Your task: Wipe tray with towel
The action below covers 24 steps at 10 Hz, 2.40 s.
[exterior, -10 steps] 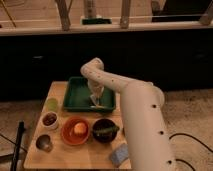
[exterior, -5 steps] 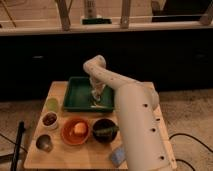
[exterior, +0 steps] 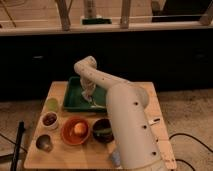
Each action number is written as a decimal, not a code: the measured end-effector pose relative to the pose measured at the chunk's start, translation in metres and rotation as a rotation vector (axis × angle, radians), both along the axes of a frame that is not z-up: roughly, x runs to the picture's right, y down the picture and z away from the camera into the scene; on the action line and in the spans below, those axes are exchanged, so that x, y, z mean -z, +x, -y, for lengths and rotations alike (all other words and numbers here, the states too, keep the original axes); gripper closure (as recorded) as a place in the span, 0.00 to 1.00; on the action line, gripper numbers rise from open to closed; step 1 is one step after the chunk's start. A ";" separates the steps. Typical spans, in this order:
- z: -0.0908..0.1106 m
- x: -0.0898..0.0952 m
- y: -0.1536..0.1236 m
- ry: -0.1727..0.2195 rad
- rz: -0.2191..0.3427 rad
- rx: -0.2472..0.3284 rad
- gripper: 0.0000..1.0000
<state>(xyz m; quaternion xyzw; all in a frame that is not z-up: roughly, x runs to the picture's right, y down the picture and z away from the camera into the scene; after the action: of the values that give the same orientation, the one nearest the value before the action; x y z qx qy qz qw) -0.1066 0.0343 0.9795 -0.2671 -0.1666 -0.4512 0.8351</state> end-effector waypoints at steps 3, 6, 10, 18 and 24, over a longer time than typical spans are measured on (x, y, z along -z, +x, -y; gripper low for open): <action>-0.015 0.017 -0.014 -0.019 0.095 0.073 1.00; -0.019 0.026 0.004 -0.039 0.077 0.067 1.00; -0.012 0.026 0.050 -0.057 0.003 0.001 1.00; 0.016 -0.006 0.059 -0.062 -0.008 -0.093 1.00; 0.011 -0.003 0.034 -0.071 0.031 -0.094 1.00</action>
<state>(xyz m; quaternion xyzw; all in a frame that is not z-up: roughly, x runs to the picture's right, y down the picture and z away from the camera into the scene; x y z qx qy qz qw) -0.0728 0.0233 0.9825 -0.2812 -0.2077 -0.4096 0.8427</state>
